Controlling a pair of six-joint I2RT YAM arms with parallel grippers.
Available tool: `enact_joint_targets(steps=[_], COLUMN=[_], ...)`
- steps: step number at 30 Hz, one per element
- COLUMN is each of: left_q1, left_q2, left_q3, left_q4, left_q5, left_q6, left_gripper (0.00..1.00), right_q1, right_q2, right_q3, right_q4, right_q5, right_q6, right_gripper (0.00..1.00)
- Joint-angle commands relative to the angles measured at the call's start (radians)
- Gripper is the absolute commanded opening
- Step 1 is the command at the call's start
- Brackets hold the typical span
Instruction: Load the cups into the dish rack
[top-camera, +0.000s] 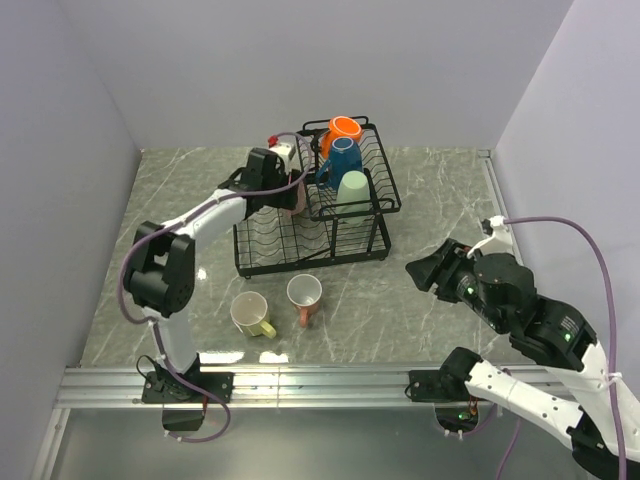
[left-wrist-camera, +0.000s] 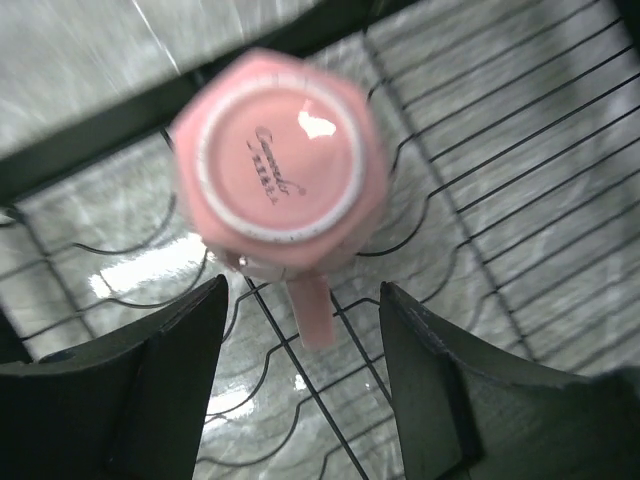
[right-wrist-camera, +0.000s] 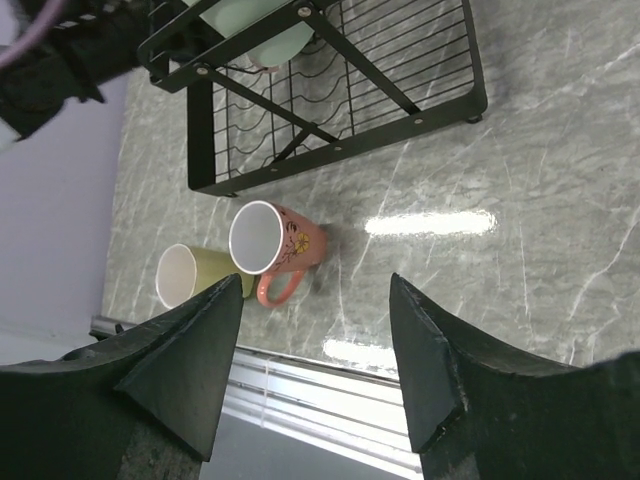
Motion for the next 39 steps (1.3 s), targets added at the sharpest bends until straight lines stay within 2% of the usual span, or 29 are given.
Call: enact_joint_targets(steps=[1, 10, 15, 19, 26, 33, 39], left_q1=[0.004, 0.032, 0.053, 0.055, 0.055, 0.055, 0.055], left_q2=[-0.134, -0.321, -0.459, -0.560, -0.778, -0.951, -1.016], left_q3=[0.019, 0.007, -0.064, -0.162, -0.340, -0.415, -0.423], left_q4=[0.015, -0.054, -0.091, -0.116, -0.160, -0.240, -0.290], left_q5=[0.003, -0.006, -0.047, -0.029, -0.004, -0.007, -0.007], left_q6=[0.005, 0.005, -0.072, -0.161, -0.250, -0.305, -0.337], left_gripper=[0.67, 0.68, 0.70, 0.69, 0.69, 0.68, 0.67], right_q1=[0.004, 0.010, 0.059, 0.094, 0.136, 0.145, 0.169], right_q2=[0.045, 0.186, 0.311, 0.475, 0.693, 0.852, 0.944], right_q3=[-0.012, -0.036, -0.045, -0.033, 0.033, 0.064, 0.053], right_q4=[0.078, 0.239, 0.321, 0.379, 0.421, 0.456, 0.500], right_q5=[-0.019, -0.134, -0.218, -0.258, -0.244, -0.263, -0.261], right_q6=[-0.017, -0.147, -0.224, -0.261, -0.353, -0.403, -0.419], right_gripper=[0.66, 0.66, 0.66, 0.66, 0.67, 0.67, 0.67])
